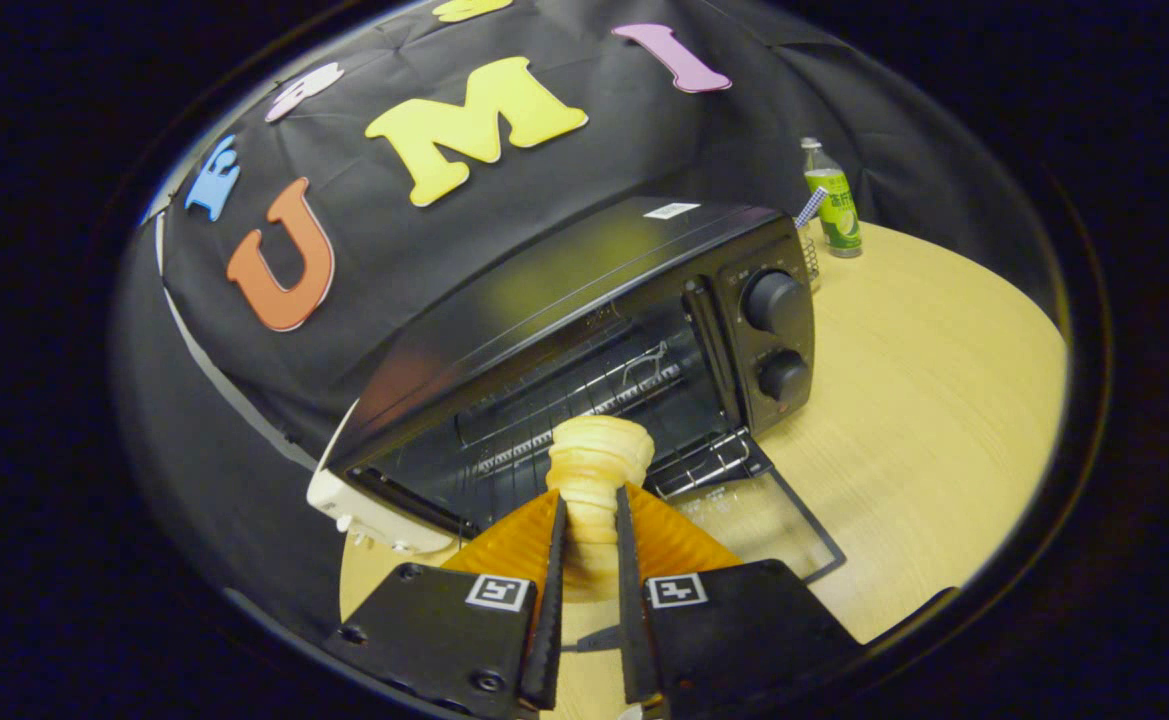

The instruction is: Open the toaster oven, put the food inside, and close the toaster oven door.

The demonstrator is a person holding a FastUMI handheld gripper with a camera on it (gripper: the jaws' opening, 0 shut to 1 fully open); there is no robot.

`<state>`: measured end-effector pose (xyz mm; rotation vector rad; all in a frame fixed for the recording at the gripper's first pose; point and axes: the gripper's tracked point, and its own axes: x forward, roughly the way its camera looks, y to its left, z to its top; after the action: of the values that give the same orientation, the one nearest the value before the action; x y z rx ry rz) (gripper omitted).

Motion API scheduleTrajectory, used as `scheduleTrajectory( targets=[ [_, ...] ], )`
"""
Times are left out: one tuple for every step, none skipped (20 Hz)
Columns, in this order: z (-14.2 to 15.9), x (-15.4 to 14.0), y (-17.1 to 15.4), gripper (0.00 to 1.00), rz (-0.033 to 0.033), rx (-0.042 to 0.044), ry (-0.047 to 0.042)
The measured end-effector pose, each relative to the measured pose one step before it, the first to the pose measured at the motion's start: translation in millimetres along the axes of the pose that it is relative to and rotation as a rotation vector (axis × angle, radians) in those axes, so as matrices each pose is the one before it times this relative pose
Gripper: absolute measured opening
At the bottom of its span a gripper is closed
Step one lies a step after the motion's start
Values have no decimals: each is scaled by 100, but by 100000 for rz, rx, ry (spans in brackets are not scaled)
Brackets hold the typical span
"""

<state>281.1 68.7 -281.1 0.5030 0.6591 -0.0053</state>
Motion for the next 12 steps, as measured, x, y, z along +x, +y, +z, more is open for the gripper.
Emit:
scheduleTrajectory(
  targets=[
    [420, 1026, -8, 30, -856, 1244, -1229],
    [460, 1156, 36, 30, -662, 496, -1143],
    [320, 970, -66, 30, -466, 581, -1361],
    [125, 645, 21, 30, -651, -225, -1454],
    [203, 727, -141, 30, -628, -840, -1445],
    [167, 843, -200, 30, -860, -1044, -1116],
    [187, 706, -164, 30, -255, 62, -1146],
    [60, 387, -134, 32, -8, 1556, -461],
    [64, 239, 7, 32, 40, 1874, -99],
    [74, 242, -17, 35, -405, 637, -536],
    [69, 173, -231, 37, -708, -1353, -401],
    [15, 223, 27, 44, 236, -1088, -475]
  ],
)
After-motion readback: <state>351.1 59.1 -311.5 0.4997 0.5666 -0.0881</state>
